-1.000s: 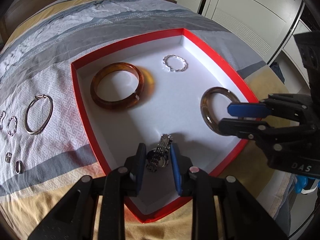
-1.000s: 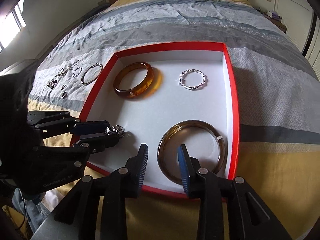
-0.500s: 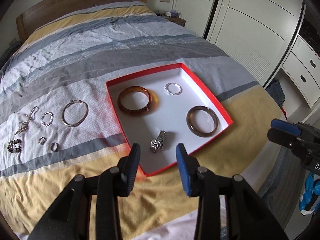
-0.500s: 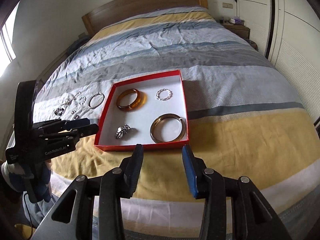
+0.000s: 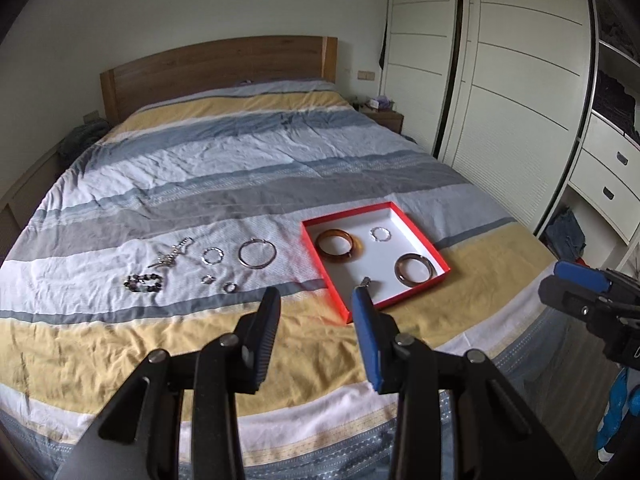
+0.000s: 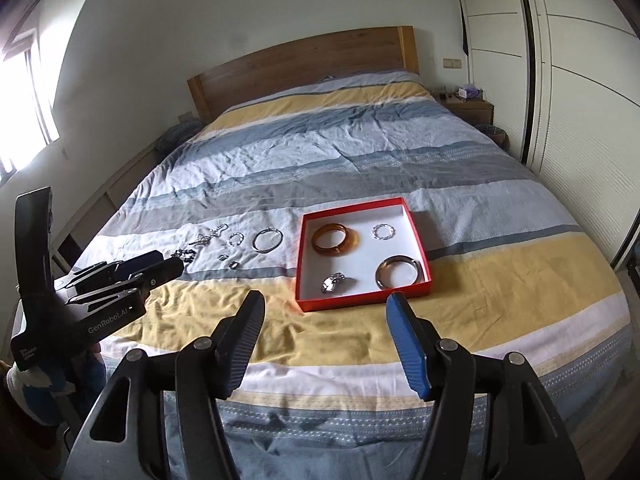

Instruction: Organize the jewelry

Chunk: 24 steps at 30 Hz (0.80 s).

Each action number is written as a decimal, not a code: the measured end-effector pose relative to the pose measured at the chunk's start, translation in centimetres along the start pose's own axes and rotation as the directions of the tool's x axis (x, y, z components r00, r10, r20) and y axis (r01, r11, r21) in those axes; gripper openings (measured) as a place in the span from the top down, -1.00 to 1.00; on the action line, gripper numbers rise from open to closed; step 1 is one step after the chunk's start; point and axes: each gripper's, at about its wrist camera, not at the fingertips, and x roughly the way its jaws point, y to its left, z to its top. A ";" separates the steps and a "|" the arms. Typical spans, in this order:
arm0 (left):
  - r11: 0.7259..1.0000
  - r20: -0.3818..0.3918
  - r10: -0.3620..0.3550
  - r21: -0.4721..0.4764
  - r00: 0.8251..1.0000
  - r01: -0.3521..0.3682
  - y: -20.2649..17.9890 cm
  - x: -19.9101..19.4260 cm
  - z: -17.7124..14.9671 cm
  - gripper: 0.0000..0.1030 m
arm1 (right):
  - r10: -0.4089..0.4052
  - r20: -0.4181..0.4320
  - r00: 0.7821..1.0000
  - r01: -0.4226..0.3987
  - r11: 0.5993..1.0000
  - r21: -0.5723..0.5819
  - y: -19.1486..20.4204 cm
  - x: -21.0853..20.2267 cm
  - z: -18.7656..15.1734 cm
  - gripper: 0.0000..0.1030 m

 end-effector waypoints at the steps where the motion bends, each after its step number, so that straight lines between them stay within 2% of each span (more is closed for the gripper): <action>1: 1.000 0.010 -0.002 -0.006 1.000 0.002 0.4 -1.2 -0.3 0.31 | 0.000 0.007 1.000 0.000 1.000 -0.006 0.7 -0.6 -0.3 -0.21; 6: 0.998 0.042 -0.002 -0.066 0.999 0.004 2.4 -6.2 -1.6 0.31 | -0.010 0.052 0.999 0.012 0.999 -0.033 4.3 -4.0 -1.5 -0.24; 8: 0.996 0.063 0.009 -0.091 0.998 -0.004 2.9 -7.9 -2.1 0.30 | -0.031 0.074 0.997 0.035 0.998 -0.057 5.6 -5.3 -1.8 -0.35; 12: 0.992 0.109 0.042 -0.127 0.993 -0.028 3.9 -11.2 -2.6 0.00 | -0.055 0.128 0.990 0.070 0.991 -0.116 8.3 -8.0 -2.4 -0.50; 15: 0.988 0.149 0.070 -0.149 0.986 -0.048 4.7 -13.4 -2.8 0.00 | -0.035 0.166 0.985 0.061 0.986 -0.154 9.9 -9.5 -2.5 -0.56; 20: 0.981 0.185 0.112 -0.179 0.976 -0.079 6.0 -15.3 -3.1 -0.01 | -0.005 0.195 0.981 0.042 0.982 -0.183 11.4 -10.3 -2.6 -0.57; 24: 0.972 0.180 0.145 -0.208 0.973 -0.106 7.4 -15.8 -3.5 -0.01 | 0.014 0.203 0.979 0.022 0.985 -0.172 10.6 -10.4 -2.6 -0.57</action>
